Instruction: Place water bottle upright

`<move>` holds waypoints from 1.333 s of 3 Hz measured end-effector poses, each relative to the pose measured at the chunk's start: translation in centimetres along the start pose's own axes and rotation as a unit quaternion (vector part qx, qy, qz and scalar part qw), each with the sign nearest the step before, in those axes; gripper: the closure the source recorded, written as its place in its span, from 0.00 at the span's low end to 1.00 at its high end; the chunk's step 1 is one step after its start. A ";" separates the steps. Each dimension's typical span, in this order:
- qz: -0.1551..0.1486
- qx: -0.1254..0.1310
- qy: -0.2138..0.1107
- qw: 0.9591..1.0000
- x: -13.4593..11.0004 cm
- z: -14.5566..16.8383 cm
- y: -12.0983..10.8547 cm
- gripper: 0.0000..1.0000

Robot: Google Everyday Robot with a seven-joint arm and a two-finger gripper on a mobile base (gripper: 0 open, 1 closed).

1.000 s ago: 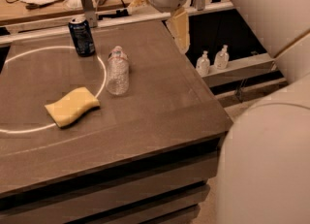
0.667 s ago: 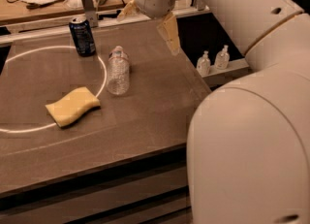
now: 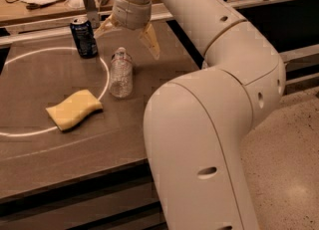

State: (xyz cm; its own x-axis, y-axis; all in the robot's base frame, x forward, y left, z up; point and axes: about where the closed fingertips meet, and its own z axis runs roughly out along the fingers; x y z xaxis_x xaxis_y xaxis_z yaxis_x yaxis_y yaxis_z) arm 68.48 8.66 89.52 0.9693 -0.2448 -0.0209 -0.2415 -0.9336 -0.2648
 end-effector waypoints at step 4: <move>-0.081 -0.024 -0.059 0.995 -1.2 5.7 -2.8 0.19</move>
Offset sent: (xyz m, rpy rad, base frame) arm -0.0721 -0.0369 -0.0245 -0.2675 0.3776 0.2010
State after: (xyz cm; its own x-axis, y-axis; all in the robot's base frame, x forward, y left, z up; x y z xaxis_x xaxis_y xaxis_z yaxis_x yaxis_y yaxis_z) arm 68.22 13.08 84.76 0.9936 -0.0607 -0.0956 -0.0812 -0.9703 -0.2277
